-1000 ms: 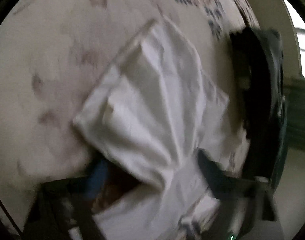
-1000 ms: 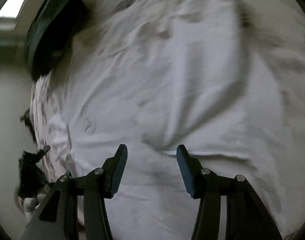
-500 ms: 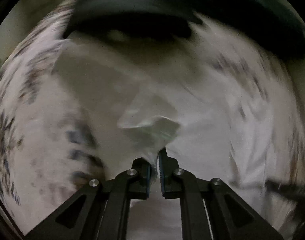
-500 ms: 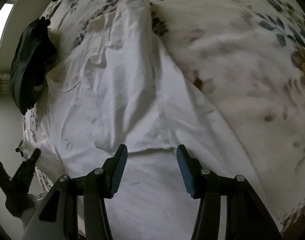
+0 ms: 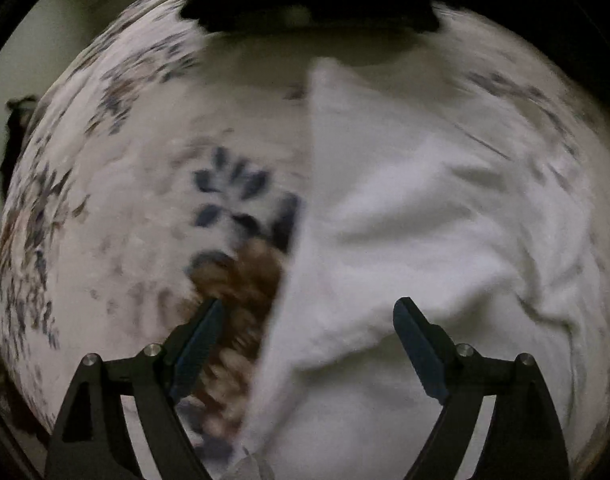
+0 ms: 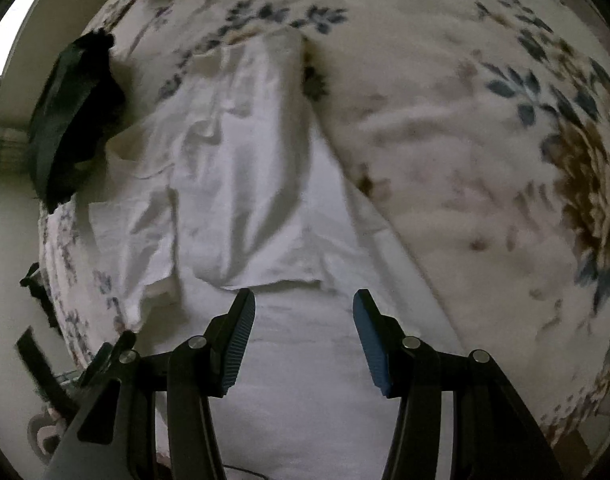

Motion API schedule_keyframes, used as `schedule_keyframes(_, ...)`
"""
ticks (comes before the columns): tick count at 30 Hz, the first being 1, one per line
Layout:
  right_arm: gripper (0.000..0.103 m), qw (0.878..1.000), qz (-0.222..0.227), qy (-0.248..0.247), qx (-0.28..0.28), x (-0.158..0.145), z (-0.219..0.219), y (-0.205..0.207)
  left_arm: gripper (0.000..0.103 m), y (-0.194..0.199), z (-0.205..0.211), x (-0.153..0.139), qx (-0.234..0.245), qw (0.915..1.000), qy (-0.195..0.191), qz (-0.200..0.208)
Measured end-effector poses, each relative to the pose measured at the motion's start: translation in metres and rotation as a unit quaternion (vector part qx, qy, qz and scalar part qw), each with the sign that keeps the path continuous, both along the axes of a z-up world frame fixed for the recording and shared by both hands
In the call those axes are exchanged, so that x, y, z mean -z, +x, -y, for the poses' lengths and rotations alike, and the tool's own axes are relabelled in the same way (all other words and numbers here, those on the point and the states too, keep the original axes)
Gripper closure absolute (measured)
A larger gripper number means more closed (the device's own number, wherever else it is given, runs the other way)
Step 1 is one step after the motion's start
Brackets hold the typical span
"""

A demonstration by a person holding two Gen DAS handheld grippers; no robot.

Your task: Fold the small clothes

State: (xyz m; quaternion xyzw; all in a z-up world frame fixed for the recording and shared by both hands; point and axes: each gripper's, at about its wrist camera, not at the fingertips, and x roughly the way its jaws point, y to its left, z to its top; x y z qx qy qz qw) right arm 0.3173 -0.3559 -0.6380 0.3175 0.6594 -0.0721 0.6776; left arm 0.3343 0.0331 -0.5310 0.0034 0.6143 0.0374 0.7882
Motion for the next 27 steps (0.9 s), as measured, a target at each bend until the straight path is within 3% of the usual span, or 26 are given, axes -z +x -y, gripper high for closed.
schedule_keyframes(3,0.050,1.000,0.003,0.006,0.000,-0.006,-0.009,0.007,0.016,0.033,0.004,0.015,-0.028,0.9995,0.007,0.009)
schedule_keyframes(7,0.050,1.000,-0.004,0.007,-0.009,-0.013,-0.017,0.009,0.016,0.045,0.039,0.056,0.046,0.9973,0.046,-0.037)
schedule_keyframes(9,0.050,1.000,-0.016,0.001,-0.015,-0.019,-0.016,0.004,0.016,0.033,0.047,0.056,0.071,0.9951,0.065,-0.022)
schedule_keyframes(11,0.050,0.999,-0.029,-0.009,-0.016,-0.029,-0.008,-0.004,0.016,0.024,0.048,0.046,0.073,0.9948,0.069,-0.015)
schedule_keyframes(14,0.050,0.999,-0.029,-0.016,-0.016,-0.046,0.006,-0.015,0.016,0.011,0.034,0.018,0.038,0.9985,0.040,-0.006)
schedule_keyframes(19,0.050,0.997,-0.052,-0.042,-0.043,-0.065,0.030,-0.028,0.016,-0.025,0.016,-0.051,-0.026,0.9994,0.009,0.019)
schedule_keyframes(23,0.050,0.993,-0.084,-0.031,-0.082,-0.063,0.055,-0.042,0.016,-0.070,0.037,-0.087,-0.045,0.9983,0.033,0.021)
schedule_keyframes(27,0.050,0.986,-0.099,-0.006,-0.130,-0.059,0.094,-0.057,0.016,-0.130,0.091,-0.090,-0.049,0.9973,0.052,-0.020)
